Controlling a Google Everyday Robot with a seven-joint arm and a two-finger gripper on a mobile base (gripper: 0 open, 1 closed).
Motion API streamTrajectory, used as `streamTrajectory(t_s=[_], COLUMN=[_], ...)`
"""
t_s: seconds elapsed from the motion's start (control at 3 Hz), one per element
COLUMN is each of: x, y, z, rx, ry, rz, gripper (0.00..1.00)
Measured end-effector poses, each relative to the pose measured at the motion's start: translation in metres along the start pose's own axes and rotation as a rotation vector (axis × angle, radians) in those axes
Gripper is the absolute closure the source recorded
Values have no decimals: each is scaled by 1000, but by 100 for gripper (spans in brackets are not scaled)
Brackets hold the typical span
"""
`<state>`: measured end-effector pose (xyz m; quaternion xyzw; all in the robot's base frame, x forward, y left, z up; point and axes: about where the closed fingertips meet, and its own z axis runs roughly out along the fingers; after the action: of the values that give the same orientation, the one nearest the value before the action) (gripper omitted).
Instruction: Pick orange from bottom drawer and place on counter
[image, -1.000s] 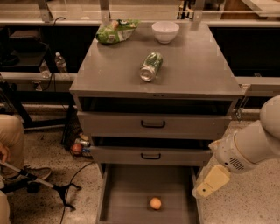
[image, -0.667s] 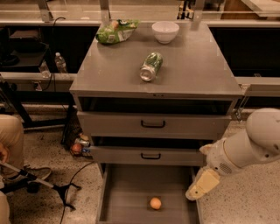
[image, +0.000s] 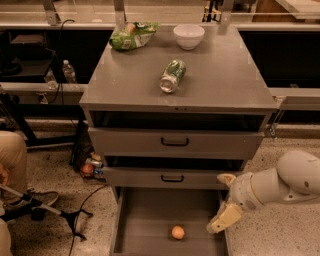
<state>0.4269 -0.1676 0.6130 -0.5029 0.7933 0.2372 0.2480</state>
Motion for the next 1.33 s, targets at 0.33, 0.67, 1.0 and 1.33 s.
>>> streamTrajectory(t_s=[0.33,0.67,1.0,1.33], x=[24,24,30,40], y=[5,5,-3,-20], z=[29,30,53,87], rx=[-69,-69,-48,-28], ry=[-61,-61,-67,-83], rz=[12,12,-25,-61], gripper=[0,0,0,0])
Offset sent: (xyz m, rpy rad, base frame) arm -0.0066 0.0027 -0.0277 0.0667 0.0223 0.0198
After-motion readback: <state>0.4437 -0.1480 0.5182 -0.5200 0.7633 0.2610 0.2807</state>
